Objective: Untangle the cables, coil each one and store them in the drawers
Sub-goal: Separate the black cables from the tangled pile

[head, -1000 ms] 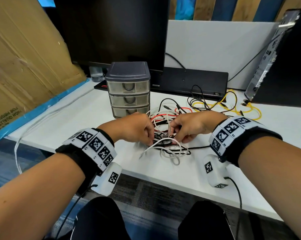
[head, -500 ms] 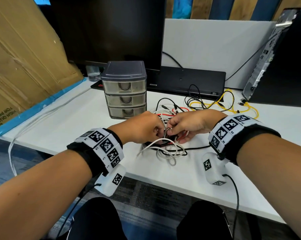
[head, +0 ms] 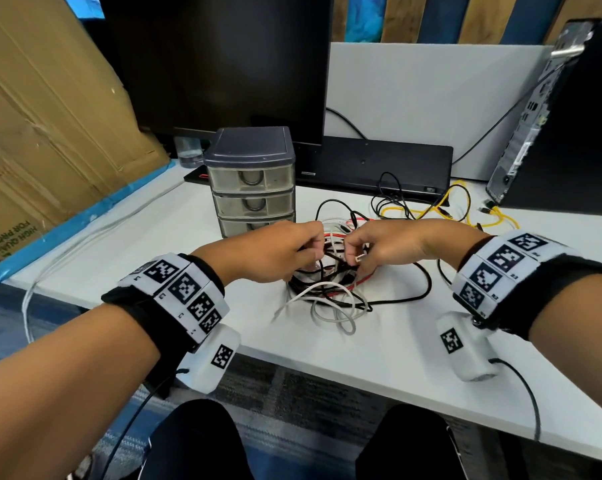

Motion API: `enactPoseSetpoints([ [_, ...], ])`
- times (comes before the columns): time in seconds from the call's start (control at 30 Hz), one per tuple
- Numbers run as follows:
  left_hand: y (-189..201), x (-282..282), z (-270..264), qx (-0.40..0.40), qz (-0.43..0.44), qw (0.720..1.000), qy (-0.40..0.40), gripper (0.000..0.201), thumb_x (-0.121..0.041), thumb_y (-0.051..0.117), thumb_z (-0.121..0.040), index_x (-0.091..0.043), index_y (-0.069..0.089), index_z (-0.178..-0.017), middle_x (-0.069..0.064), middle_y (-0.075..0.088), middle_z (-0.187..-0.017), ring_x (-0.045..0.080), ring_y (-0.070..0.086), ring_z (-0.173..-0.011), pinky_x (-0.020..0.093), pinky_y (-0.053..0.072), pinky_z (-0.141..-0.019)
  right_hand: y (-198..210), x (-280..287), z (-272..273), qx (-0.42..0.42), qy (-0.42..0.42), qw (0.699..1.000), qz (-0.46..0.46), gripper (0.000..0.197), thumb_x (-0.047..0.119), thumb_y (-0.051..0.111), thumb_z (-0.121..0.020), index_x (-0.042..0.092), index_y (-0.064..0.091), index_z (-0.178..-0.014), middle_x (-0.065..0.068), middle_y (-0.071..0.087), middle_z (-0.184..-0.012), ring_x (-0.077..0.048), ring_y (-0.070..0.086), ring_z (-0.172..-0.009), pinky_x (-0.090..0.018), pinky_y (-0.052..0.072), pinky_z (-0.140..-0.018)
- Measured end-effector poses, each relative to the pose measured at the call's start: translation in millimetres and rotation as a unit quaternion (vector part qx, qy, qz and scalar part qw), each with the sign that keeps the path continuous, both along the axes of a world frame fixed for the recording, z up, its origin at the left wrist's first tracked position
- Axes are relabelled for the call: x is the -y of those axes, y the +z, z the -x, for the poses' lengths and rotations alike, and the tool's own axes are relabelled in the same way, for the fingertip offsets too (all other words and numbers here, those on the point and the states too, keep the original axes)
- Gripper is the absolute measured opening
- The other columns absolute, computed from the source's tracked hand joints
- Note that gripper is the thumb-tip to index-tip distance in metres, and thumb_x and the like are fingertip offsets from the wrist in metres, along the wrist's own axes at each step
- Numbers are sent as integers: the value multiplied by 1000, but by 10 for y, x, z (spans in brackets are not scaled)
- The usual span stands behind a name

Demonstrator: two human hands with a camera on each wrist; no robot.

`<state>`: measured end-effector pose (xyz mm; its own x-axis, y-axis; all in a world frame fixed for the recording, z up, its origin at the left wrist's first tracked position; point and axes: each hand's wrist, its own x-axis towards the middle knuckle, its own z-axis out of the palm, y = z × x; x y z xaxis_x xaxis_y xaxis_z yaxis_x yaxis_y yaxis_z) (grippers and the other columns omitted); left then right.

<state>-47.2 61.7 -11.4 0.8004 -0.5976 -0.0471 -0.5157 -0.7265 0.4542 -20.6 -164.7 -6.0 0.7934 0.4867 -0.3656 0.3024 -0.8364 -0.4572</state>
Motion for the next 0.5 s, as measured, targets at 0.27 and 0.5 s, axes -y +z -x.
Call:
enactPoseSetpoints([
  [0.27,62,-33,-1,-2,36,999,10,7,-20,60,-102,-22,61,-95,-6,70,-87,21,70,-67,43,59,-69,-88,-182,81,101,103,980,136,8,23,66,-94,20,64,-100,4,62,-94,-19,56,-90,-30,44,-72],
  [0.5,105,-166,-50,30,37,998,31,2,-21,68,-98,-23,68,-98,-10,70,-95,-6,63,-74,13,47,-63,-126,-205,72,74,122,973,184,25,26,75,-86,31,52,-78,2,60,-95,-21,56,-88,-37,49,-77],
])
